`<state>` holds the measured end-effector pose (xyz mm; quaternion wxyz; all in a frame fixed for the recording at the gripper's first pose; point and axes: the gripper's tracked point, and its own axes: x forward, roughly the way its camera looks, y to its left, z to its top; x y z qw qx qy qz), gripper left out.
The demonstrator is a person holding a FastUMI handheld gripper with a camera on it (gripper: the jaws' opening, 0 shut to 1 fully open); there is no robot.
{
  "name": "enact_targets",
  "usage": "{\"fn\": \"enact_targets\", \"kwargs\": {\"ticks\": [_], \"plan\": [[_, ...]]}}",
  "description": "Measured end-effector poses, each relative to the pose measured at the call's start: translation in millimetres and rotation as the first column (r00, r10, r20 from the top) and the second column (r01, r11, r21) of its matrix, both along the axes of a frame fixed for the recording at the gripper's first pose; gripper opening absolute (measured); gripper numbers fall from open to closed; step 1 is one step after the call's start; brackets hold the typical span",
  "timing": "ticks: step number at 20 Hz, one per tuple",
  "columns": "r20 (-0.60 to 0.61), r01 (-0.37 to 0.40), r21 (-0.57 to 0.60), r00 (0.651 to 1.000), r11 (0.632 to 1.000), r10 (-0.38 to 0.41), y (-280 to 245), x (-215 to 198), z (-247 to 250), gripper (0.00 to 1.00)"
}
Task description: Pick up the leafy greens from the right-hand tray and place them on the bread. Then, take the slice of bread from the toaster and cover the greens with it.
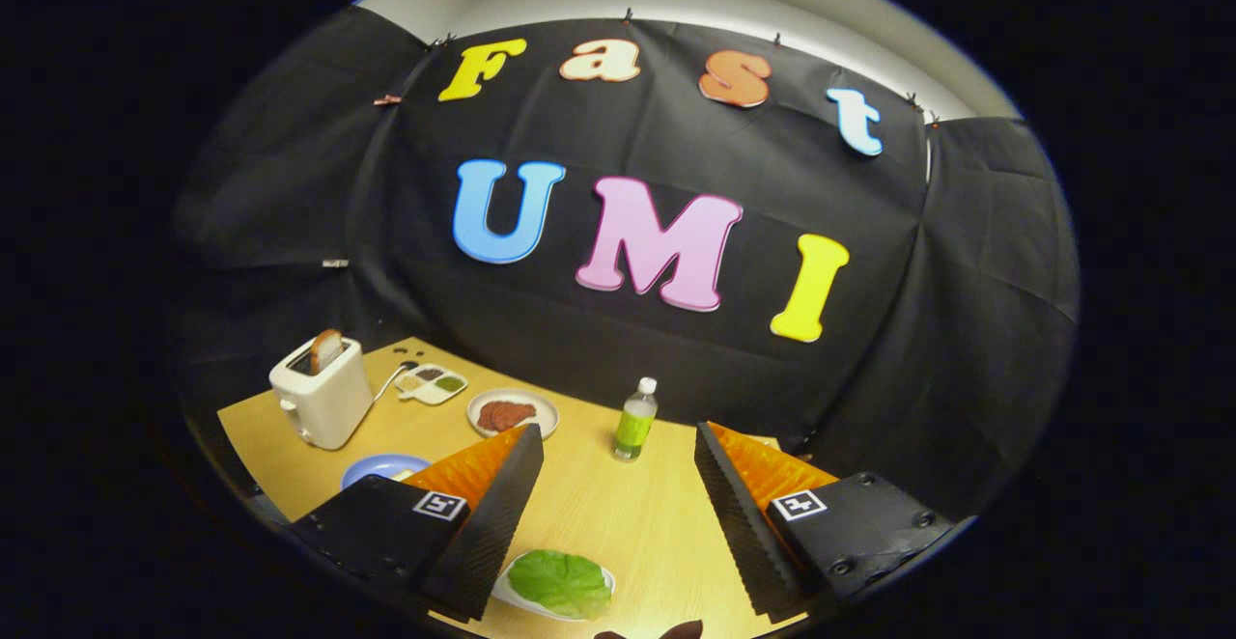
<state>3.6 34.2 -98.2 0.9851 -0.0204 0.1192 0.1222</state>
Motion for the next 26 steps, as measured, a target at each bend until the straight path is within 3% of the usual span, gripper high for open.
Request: {"fn": "enact_targets", "kwargs": {"ticks": [5,15,18,23,26], "plan": [[-0.225,-0.116,-0.042,0.969,0.992,0.104,18.7,-14.7,-98.2,0.98],[-0.564,-0.261,-0.048,0.804,0.964,0.190,39.7,-38.5,-273.7,0.96],[-0.622,-0.295,-0.044,0.756,0.954,0.205,44.7,-39.3,-304.8,0.93],[-0.666,-0.317,-0.029,0.714,0.948,0.218,47.4,-30.7,-328.1,0.90],[-0.699,-0.310,0.027,0.673,0.950,0.239,52.8,-31.7,-331.4,0.79]]}}
